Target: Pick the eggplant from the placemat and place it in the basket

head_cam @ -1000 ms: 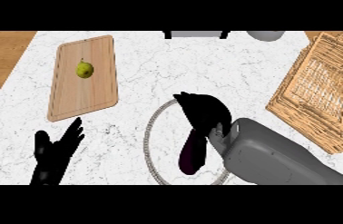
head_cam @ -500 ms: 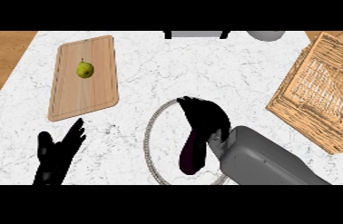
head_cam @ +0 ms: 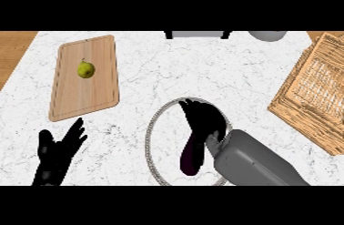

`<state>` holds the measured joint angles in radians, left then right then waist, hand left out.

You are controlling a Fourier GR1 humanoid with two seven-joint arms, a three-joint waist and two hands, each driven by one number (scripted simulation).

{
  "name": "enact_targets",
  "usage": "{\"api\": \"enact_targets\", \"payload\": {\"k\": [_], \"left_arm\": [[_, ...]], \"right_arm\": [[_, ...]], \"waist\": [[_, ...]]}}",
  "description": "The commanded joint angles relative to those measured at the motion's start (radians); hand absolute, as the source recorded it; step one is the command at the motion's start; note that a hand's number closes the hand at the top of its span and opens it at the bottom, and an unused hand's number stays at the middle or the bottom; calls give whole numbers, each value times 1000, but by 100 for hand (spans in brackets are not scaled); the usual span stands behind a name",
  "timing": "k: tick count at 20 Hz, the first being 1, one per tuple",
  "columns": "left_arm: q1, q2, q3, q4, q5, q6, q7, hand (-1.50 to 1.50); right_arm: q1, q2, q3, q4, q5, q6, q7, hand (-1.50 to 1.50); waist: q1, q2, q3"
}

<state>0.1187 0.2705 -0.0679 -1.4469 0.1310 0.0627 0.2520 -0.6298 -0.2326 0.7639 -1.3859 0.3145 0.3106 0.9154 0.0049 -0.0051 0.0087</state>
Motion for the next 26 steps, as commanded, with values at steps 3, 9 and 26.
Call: {"api": "enact_targets", "payload": {"k": [3, 9, 26], "left_arm": [[15, -32, -3, 30, -13, 5, 13, 0], [7, -24, 10, 73, -29, -25, -13, 0], [66, -56, 28, -2, -58, -43, 21, 0]], "right_arm": [[48, 15, -3, 58, 53, 69, -10, -150], [110, 102, 25, 151, 147, 13, -21, -150], [150, 131, -43, 154, 318, 104, -174, 150]], "waist": [[-1, 5, -9], [0, 7, -9], [1, 5, -9]]}}
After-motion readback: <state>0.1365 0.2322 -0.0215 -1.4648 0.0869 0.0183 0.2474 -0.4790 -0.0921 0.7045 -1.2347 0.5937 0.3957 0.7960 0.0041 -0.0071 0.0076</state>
